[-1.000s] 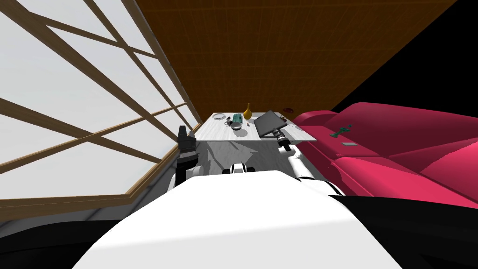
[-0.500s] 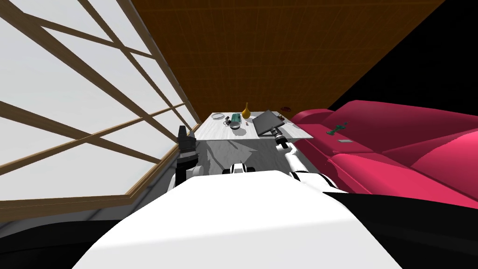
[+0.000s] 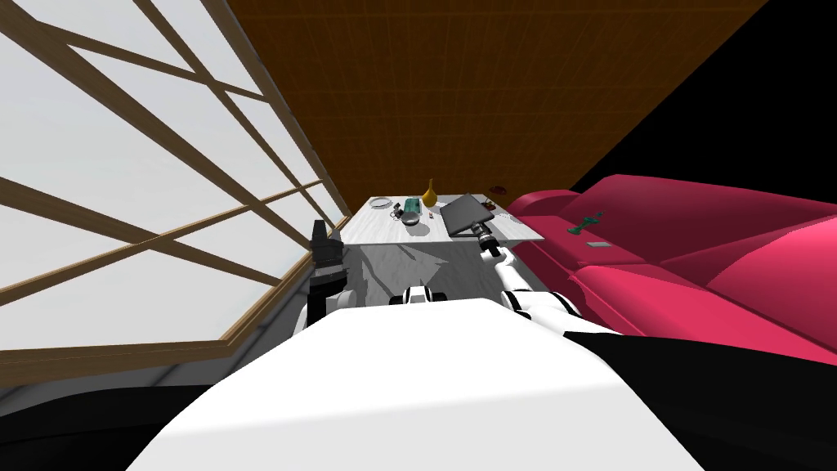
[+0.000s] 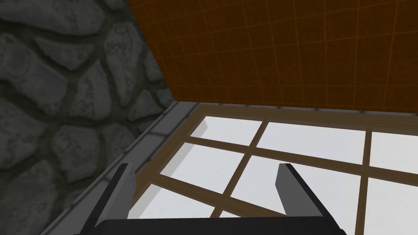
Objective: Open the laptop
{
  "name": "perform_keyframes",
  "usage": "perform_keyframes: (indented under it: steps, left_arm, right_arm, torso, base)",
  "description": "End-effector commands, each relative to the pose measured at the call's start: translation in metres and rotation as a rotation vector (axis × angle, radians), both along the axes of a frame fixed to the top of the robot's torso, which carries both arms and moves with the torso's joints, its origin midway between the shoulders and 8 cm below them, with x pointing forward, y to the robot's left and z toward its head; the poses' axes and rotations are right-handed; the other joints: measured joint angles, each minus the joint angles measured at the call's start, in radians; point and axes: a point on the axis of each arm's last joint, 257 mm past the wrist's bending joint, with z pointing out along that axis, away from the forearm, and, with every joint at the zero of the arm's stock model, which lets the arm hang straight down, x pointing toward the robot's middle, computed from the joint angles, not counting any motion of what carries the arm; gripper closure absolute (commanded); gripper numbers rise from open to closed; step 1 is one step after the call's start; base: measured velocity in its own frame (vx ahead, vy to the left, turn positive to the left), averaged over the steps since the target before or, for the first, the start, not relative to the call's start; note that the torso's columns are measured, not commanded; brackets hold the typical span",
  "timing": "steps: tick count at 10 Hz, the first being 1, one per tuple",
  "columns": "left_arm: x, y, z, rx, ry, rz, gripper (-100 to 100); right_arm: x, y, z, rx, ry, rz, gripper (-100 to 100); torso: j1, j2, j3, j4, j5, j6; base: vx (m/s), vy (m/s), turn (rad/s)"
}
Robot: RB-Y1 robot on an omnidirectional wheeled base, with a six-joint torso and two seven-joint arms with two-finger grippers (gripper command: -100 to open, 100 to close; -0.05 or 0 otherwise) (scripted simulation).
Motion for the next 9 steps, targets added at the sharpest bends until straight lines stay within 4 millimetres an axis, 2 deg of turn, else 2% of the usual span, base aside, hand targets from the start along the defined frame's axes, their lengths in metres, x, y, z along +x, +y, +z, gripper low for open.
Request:
perform_keyframes:
  steps: [1,2,3,4,6,8,9]
  left_arm:
    - [0.0,0.0,0.0,0.0,0.0,0.0,0]
    - [0.0,0.0,0.0,0.0,0.0,0.0,0]
    - [0.0,0.0,0.0,0.0,0.0,0.0,0]
    - [0.0,0.0,0.0,0.0,0.0,0.0,0]
    - [0.0,0.0,0.0,0.0,0.0,0.0,0]
    - [0.0,0.0,0.0,0.0,0.0,0.0,0]
    - [0.0,0.0,0.0,0.0,0.0,0.0,0]
  right_arm:
    - [0.02,0.027,0.011,0.018,-0.03,0.044,100]
    - [0.023,0.025,0.009,0.023,-0.021,0.038,100]
    - [0.019,0.019,-0.007,0.028,0.009,0.025,100]
    - [0.034,0.039,0.012,0.04,-0.033,0.064,100]
    - [0.046,0.043,0.024,0.044,-0.047,0.068,100]
    - [0.041,0.035,0.005,0.051,-0.008,0.05,100]
    - [0.04,0.034,0.002,0.052,-0.002,0.047,100]
  torso:
    - [0.0,0.004,0.002,0.002,0.001,0.0]
    - [0.001,0.007,0.004,0.006,0.003,0.0]
    - [0.002,0.006,0.004,0.007,0.004,0.001]
    - [0.001,0.004,0.003,0.005,0.003,0.002]
    - [0.0,0.011,0.006,0.009,0.005,0.003]
    - [0.001,0.009,0.006,0.009,0.005,0.004]
    - [0.0,0.008,0.005,0.008,0.004,0.005]
  base:
    - [-0.071,-0.019,-0.054]
    - [-0.035,-0.002,0.007]
    - [-0.005,0.007,0.014]
    - [-0.053,-0.001,-0.092]
    - [-0.057,-0.007,-0.024]
    - [0.005,-0.003,0.011]
    - [0.006,0.004,0.003]
